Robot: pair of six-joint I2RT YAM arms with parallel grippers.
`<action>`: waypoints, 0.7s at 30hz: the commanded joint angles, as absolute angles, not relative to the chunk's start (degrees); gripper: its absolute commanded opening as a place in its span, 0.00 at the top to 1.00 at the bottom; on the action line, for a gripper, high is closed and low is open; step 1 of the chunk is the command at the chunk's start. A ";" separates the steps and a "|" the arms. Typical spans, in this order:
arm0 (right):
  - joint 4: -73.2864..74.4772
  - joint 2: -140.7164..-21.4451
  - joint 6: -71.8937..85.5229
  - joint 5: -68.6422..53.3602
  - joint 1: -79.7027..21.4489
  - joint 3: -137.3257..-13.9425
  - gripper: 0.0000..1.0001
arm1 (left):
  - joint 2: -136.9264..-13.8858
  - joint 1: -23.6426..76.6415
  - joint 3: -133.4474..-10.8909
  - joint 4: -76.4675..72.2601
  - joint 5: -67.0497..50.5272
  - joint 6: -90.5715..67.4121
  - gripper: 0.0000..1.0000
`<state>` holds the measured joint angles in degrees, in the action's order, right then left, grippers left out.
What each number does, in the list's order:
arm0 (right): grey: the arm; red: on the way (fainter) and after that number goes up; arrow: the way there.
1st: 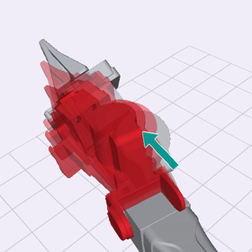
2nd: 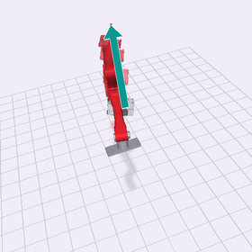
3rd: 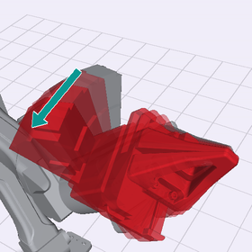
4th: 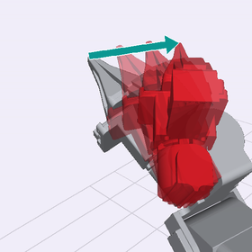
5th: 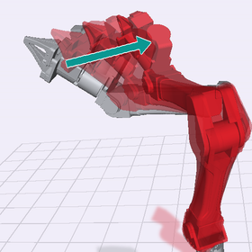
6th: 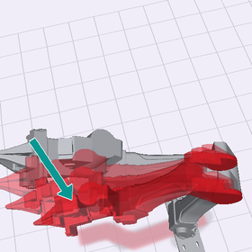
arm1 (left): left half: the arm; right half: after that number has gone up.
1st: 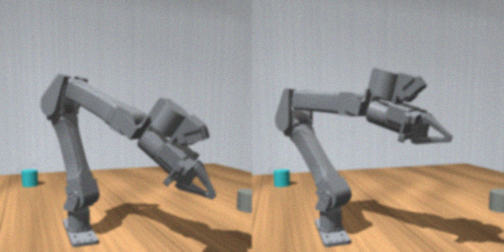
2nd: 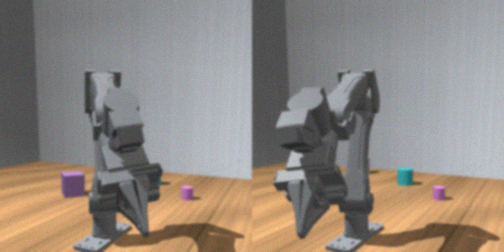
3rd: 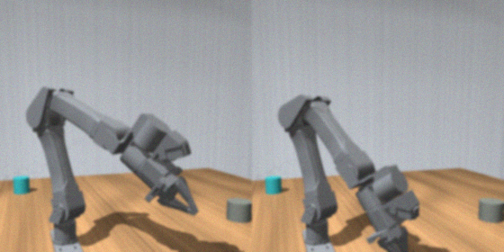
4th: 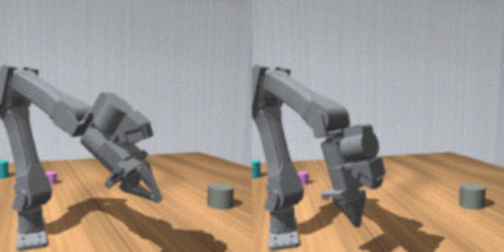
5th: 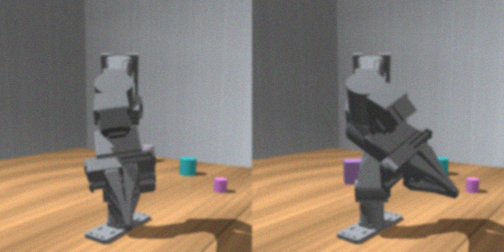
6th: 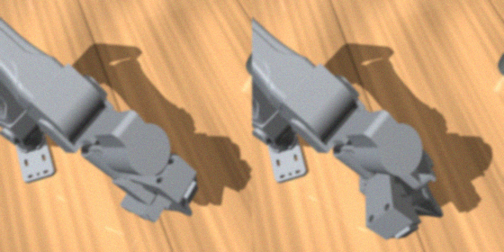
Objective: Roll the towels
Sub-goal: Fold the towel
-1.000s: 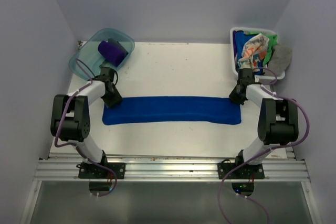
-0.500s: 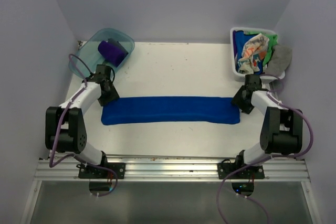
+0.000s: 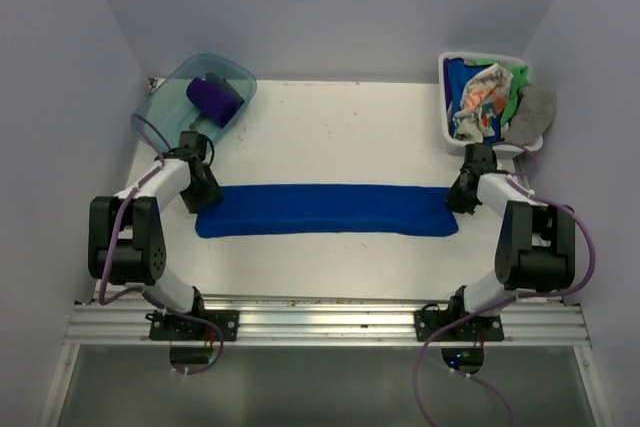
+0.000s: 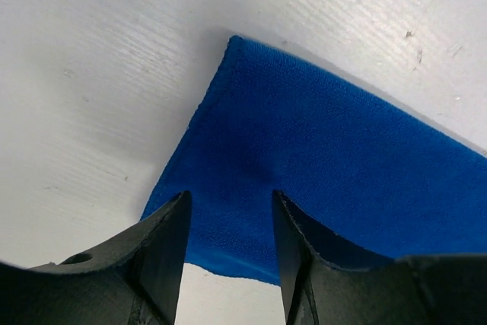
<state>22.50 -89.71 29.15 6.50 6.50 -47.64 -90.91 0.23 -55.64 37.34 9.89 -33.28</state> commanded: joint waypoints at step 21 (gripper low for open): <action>39.28 -62.41 30.06 17.49 5.80 -55.54 1.00 | -99.40 20.99 -51.59 25.22 -1.84 -39.46 0.52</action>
<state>35.92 -65.01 31.22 16.47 6.28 -51.37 -94.48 16.78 -53.32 28.10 5.76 -35.27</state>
